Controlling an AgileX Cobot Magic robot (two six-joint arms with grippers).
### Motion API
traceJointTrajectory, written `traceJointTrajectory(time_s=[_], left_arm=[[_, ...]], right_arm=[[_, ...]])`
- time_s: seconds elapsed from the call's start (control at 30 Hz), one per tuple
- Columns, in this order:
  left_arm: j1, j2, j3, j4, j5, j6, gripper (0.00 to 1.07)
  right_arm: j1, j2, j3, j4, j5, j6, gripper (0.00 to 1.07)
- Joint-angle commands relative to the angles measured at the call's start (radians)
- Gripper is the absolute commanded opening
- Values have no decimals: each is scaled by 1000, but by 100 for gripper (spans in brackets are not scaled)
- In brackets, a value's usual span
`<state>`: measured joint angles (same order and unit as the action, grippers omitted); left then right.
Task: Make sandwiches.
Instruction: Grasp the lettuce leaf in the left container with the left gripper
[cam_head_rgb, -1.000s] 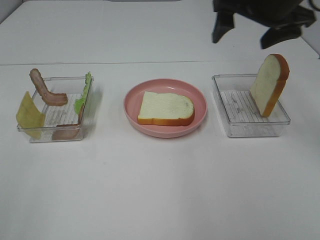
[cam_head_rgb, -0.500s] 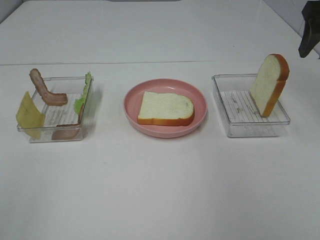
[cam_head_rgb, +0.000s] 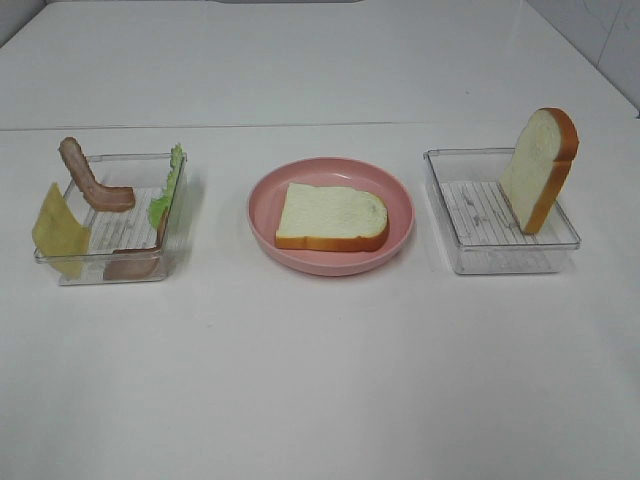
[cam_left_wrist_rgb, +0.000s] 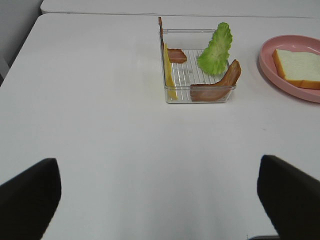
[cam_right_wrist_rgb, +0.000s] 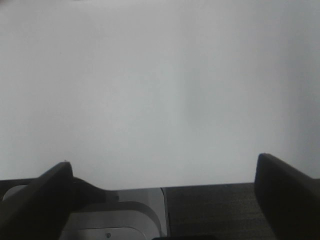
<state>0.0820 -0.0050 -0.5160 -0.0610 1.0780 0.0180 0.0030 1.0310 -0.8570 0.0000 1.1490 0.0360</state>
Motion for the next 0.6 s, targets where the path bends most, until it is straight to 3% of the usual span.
traceJointTrajectory(time_s=[0.03, 0.07, 0.13, 0.17, 0.33, 0.6], left_arm=[[2, -16, 0, 1, -7, 0, 100], [2, -16, 0, 1, -7, 0, 100], [2, -16, 0, 1, -7, 0, 100], [2, -16, 0, 1, -7, 0, 100], [2, -16, 0, 1, -7, -1, 100], [2, -16, 0, 1, -7, -1, 100]], right_arm=[[-1, -215, 124, 6, -4, 2, 94], [-1, -215, 124, 6, -4, 2, 94], [-1, -396, 185, 6, 11, 5, 94], [-1, -396, 185, 6, 11, 5, 94], [-1, -705, 259, 0, 54, -6, 94], [-1, -996, 318, -5, 77, -70, 94]])
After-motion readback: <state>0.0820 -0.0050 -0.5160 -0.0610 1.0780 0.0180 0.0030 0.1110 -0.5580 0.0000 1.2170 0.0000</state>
